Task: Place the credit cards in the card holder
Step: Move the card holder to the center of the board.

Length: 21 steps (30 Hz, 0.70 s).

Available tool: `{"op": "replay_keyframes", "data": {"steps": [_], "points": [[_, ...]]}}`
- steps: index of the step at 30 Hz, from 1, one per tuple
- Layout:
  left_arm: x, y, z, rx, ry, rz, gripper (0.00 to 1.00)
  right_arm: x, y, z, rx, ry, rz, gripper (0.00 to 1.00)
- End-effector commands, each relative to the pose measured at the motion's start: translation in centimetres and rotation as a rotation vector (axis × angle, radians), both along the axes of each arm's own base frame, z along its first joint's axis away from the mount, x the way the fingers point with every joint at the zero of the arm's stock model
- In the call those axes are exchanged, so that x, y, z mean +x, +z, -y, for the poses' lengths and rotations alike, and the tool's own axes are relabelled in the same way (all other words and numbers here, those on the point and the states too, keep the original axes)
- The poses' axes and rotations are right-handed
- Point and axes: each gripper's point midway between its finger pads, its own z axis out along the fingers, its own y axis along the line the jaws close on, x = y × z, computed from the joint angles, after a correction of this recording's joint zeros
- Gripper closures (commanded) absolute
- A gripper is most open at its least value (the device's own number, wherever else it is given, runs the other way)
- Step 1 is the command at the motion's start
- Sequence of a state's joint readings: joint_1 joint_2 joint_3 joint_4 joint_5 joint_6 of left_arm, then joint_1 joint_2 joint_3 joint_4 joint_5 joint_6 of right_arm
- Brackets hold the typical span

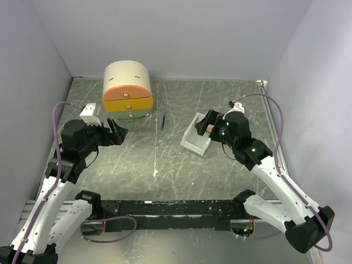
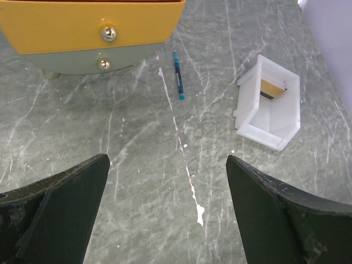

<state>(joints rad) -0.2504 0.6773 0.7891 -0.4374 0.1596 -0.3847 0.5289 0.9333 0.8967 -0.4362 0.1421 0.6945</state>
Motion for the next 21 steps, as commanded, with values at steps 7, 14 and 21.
{"op": "replay_keyframes", "data": {"steps": [7, 14, 21], "points": [[2.4, -2.4, -3.8, -0.021, 0.302, -0.089, 0.03, 0.0, 1.0, 1.2, 0.009, -0.059, 0.029, 0.00], [3.6, -5.2, -8.8, 0.025, 0.658, -0.247, 0.11, -0.4, 1.0, 1.3, 0.002, -0.047, 0.030, 0.00], [6.0, -6.0, -12.5, -0.148, 0.884, -0.322, 0.20, -0.2, 0.3, 2.0, -0.023, -0.083, 0.023, 0.00]]}}
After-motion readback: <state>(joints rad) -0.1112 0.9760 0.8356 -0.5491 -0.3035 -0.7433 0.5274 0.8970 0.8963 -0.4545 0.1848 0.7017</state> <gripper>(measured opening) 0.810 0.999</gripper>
